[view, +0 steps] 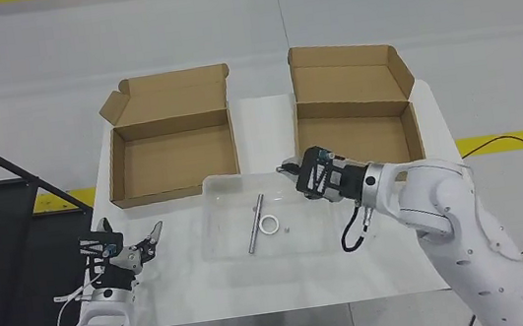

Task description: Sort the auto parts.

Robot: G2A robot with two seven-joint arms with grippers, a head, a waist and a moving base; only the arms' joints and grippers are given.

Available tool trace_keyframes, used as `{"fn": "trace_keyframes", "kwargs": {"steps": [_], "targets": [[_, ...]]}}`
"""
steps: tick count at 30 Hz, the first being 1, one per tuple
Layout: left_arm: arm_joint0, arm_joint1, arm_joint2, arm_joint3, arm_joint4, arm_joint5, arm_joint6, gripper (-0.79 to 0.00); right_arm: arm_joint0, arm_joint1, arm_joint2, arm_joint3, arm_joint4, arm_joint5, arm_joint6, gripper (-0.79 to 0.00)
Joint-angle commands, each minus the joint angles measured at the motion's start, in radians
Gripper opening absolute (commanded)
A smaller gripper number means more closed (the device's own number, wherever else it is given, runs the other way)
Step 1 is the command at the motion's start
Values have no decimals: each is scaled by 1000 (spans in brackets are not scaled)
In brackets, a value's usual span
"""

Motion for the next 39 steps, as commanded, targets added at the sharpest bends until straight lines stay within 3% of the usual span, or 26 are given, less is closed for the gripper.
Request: {"fn": "trace_keyframes", "kwargs": {"steps": [1, 8, 13, 26, 33, 39], "targets": [[0, 0, 0, 0, 0, 0, 0, 0, 0, 1, 30, -6, 15, 36, -42, -785], [0, 0, 0, 0, 0, 0, 0, 0, -53, 6, 172, -53, 95, 181, -226, -785], [0, 0, 0, 0, 0, 0, 0, 0, -95, 10, 252, -32, 230, 141, -361, -785], [0, 0, 0, 0, 0, 0, 0, 0, -91, 17, 291, 26, 250, 124, -374, -785], [0, 0, 0, 0, 0, 0, 0, 0, -22, 23, 226, 76, -15, 232, -136, -785], [0, 0, 0, 0, 0, 0, 0, 0, 120, 9, 81, 297, -156, 259, 67, -785]]}}
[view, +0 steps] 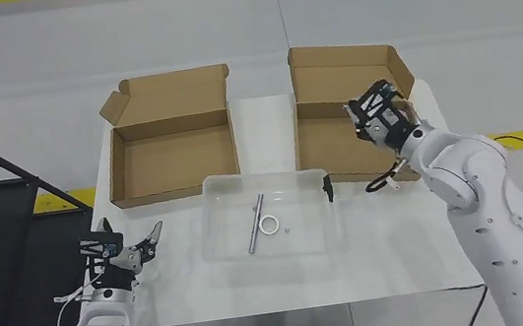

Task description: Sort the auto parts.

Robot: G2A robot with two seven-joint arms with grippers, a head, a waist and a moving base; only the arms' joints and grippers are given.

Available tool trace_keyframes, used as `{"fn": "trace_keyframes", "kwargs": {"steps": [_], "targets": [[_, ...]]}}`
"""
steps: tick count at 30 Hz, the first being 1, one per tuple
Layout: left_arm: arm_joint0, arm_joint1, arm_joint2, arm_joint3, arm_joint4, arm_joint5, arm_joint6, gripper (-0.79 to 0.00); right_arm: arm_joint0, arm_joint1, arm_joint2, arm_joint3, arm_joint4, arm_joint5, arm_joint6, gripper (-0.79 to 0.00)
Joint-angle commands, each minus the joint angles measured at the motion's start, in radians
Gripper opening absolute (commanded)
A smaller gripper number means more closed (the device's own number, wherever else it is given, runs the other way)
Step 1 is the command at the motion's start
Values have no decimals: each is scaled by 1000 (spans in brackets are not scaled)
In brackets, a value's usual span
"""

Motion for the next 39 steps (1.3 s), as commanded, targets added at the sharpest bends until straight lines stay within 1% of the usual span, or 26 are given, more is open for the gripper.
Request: {"fn": "trace_keyframes", "kwargs": {"steps": [1, 3, 8, 11, 21, 22, 25, 27, 31, 36, 39], "targets": [[0, 0, 0, 0, 0, 0, 0, 0, 58, -9, -54, 97, -21, 2, 45, -785], [0, 0, 0, 0, 0, 0, 0, 0, 103, -18, -100, 177, -38, 6, 71, -785], [0, 0, 0, 0, 0, 0, 0, 0, 193, -47, -216, 326, -70, 10, 103, -785], [0, 0, 0, 0, 0, 0, 0, 0, 234, -65, -262, 401, -65, 35, 81, -785], [0, 0, 0, 0, 0, 0, 0, 0, 241, -68, -268, 410, -54, 30, 68, -785], [0, 0, 0, 0, 0, 0, 0, 0, 237, -69, -270, 408, -60, 39, 69, -785], [0, 0, 0, 0, 0, 0, 0, 0, 247, -78, -285, 427, -55, 86, 118, -785], [0, 0, 0, 0, 0, 0, 0, 0, 274, -91, -300, 471, -26, 119, 153, -785], [0, 0, 0, 0, 0, 0, 0, 0, 357, -121, -342, 610, 27, 141, 205, -785], [0, 0, 0, 0, 0, 0, 0, 0, 459, -162, -392, 794, 88, 120, 228, -785], [0, 0, 0, 0, 0, 0, 0, 0, 508, -186, -420, 877, 113, 102, 226, -785]]}}
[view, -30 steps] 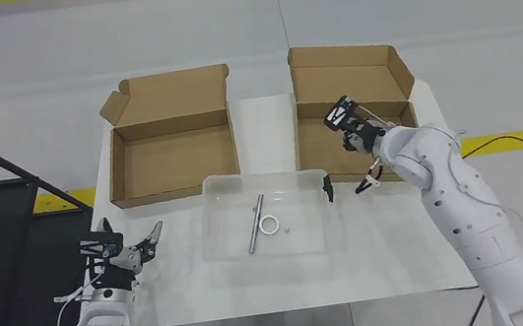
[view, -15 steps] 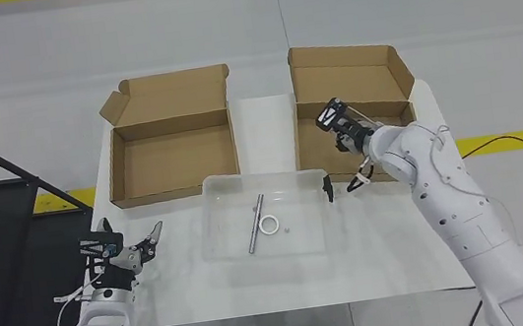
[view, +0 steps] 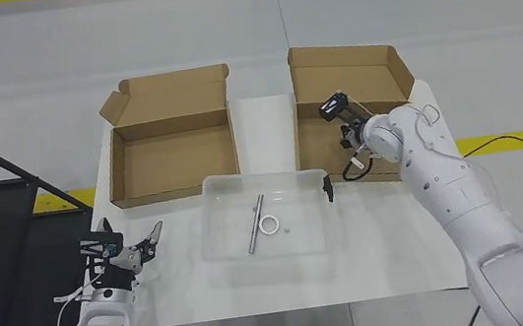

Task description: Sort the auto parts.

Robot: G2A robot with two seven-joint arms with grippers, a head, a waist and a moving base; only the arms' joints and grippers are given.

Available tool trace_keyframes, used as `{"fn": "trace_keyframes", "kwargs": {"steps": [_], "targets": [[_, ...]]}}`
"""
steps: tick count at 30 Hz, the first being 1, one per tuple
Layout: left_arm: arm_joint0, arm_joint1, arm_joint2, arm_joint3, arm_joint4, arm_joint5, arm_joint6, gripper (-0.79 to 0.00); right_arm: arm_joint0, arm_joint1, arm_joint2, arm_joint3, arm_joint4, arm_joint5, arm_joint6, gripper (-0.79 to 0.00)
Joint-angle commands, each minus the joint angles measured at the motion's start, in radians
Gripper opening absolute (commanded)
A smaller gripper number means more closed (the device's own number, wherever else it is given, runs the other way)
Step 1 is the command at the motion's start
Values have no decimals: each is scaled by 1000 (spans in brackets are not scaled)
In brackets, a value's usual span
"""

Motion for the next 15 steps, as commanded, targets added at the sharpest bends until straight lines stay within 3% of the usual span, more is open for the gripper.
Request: {"fn": "trace_keyframes", "kwargs": {"steps": [1, 3, 8, 15], "targets": [[0, 0, 0, 0, 0, 0, 0, 0, 31, -15, -17, 55, 13, -6, -7, -785], [0, 0, 0, 0, 0, 0, 0, 0, 53, -29, -32, 94, 23, -16, -8, -785], [0, 0, 0, 0, 0, 0, 0, 0, 92, -58, -62, 166, 36, -24, -23, -582], [0, 0, 0, 0, 0, 0, 0, 0, 122, -82, -81, 227, 38, -28, -41, -499]]}}
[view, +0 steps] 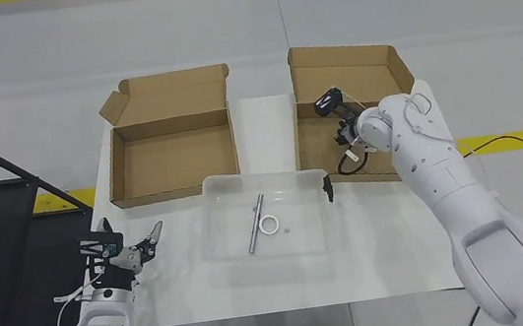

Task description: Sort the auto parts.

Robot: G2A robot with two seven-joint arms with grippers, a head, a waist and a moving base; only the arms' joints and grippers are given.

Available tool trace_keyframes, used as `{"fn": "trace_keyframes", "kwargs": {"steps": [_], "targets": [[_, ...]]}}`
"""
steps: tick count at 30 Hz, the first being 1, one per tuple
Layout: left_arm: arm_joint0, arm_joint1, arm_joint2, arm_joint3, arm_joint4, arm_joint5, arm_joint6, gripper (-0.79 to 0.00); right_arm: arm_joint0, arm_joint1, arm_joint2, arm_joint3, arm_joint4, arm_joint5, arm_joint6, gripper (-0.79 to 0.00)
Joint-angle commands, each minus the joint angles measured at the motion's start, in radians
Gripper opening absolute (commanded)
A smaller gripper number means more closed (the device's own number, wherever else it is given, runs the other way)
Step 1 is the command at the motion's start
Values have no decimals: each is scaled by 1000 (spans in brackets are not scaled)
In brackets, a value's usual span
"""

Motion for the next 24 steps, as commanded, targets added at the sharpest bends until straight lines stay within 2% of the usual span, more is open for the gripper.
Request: {"fn": "trace_keyframes", "kwargs": {"steps": [1, 5, 9, 10, 11, 13, 18, 24], "targets": [[0, 0, 0, 0, 0, 0, 0, 0, 7, -4, -2, 14, -1, 0, -2, -502], [0, 0, 0, 0, 0, 0, 0, 0, 21, -6, 4, 26, 0, 4, -13, -489], [0, 0, 0, 0, 0, 0, 0, 0, 26, 7, 33, 3, 16, -31, -47, -397], [0, 0, 0, 0, 0, 0, 0, 0, 24, 13, 41, -10, 16, -42, -53, -311], [0, 0, 0, 0, 0, 0, 0, 0, 22, 19, 51, -28, 19, -55, -59, -154], [0, 0, 0, 0, 0, 0, 0, 0, 10, 34, 74, -70, 24, -81, -61, -12], [0, 0, 0, 0, 0, 0, 0, 0, -64, 86, 161, -256, 48, -160, -37, 0], [0, 0, 0, 0, 0, 0, 0, 0, -268, 158, 299, -668, 86, -253, 92, 0]]}}
